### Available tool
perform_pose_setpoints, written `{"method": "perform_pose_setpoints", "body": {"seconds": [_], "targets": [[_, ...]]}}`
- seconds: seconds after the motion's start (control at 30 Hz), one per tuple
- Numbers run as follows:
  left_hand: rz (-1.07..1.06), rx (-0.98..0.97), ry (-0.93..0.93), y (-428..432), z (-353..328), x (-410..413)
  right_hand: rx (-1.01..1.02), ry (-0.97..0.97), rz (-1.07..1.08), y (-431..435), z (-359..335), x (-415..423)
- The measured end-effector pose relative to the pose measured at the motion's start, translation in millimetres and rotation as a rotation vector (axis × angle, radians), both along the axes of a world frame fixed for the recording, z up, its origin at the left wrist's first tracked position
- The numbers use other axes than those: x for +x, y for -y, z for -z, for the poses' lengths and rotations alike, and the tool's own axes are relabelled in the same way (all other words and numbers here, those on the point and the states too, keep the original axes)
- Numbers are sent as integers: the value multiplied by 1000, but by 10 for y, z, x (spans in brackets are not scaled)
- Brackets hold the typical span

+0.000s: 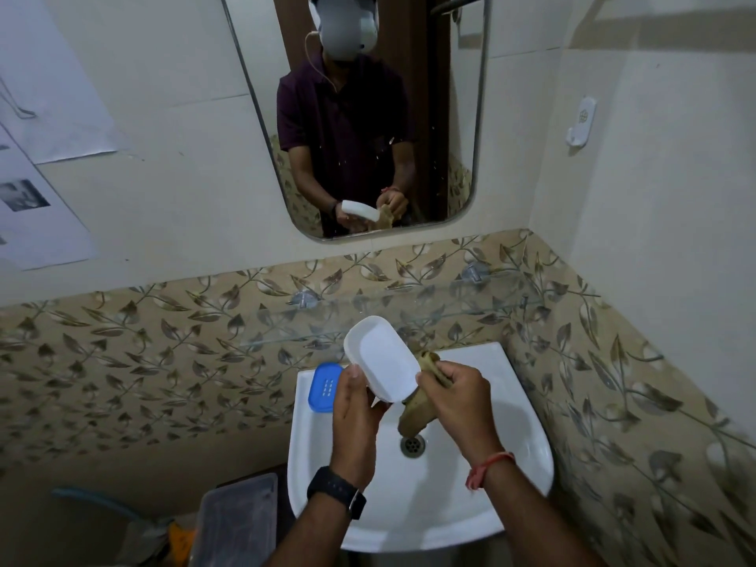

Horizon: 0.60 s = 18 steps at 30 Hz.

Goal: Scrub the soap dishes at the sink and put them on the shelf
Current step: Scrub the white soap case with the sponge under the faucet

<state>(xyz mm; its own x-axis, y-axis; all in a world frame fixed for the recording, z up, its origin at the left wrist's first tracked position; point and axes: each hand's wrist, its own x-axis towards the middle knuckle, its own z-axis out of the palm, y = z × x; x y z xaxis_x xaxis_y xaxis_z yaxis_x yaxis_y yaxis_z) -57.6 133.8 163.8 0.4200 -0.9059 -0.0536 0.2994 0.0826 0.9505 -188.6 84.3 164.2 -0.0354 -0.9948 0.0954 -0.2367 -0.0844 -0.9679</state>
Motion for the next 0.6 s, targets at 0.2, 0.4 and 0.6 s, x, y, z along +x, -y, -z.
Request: {"method": "perform_pose_setpoints", "body": {"seconds": [0.2, 0.4, 0.6], "targets": [[6, -25, -96, 65, -24, -16, 89, 62, -101, -30, 19, 10], [45, 9, -257, 109, -80, -68, 254, 265, -149, -126, -22, 8], [109, 7, -244, 123, -46, -12, 510, 434, -258, -308, -15, -47]]}}
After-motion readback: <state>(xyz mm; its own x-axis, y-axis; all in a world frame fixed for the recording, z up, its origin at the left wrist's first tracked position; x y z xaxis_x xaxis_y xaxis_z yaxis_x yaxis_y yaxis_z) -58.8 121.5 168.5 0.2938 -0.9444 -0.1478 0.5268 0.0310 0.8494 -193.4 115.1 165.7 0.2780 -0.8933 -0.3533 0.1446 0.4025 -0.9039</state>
